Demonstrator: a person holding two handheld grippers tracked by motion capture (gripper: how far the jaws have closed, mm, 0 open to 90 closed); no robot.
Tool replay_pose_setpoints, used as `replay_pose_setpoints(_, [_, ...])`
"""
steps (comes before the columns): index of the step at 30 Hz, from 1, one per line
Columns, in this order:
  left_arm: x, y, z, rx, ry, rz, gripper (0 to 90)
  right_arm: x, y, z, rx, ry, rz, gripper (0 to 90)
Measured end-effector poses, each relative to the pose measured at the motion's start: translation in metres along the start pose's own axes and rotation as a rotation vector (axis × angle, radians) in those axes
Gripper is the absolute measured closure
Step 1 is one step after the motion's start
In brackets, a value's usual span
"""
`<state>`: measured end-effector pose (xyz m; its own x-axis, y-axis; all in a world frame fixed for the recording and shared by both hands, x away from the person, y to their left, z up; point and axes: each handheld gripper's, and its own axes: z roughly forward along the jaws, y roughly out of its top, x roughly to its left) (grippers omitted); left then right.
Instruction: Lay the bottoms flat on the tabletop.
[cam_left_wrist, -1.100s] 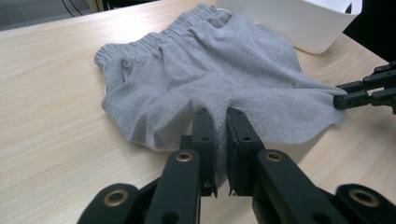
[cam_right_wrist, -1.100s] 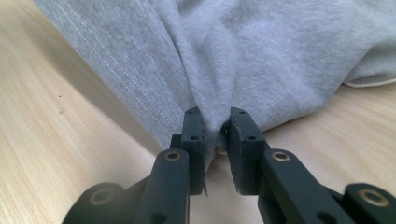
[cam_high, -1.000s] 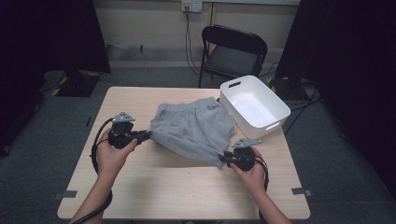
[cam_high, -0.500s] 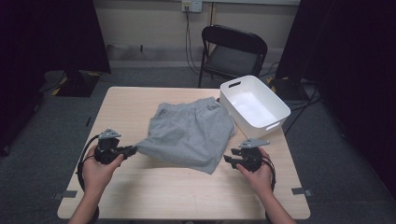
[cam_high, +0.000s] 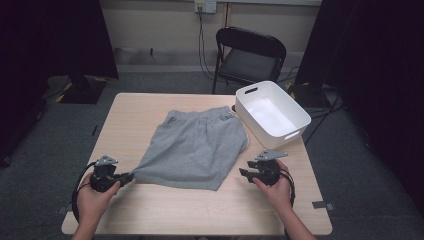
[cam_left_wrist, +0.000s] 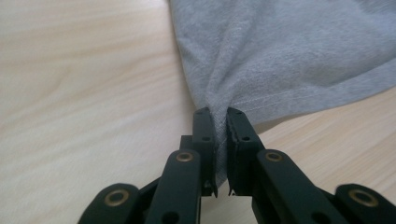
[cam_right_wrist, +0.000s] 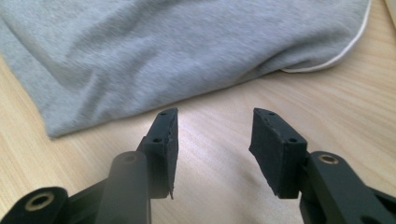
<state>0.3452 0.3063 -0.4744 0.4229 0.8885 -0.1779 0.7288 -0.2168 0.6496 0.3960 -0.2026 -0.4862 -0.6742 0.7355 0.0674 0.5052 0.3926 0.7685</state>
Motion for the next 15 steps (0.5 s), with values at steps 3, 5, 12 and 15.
replay_pose_setpoints(3, [0.005, -0.007, -0.003, -0.003, 0.002, -0.014, 83.9, 0.000, -0.002, 0.001, 0.006, 0.001, -0.006, 51.6])
replay_pose_setpoints(5, [0.007, -0.010, -0.005, -0.004, -0.001, -0.020, 83.9, 0.001, -0.002, 0.001, 0.006, 0.004, -0.003, 51.4])
replay_pose_setpoints(12, [0.008, -0.015, -0.007, -0.032, -0.001, -0.024, 78.7, 0.005, -0.005, 0.000, 0.006, 0.008, -0.015, 45.7])
replay_pose_setpoints(15, [0.004, -0.010, -0.007, -0.103, 0.009, -0.010, 54.6, 0.006, -0.007, 0.001, 0.011, 0.004, -0.022, 42.3])
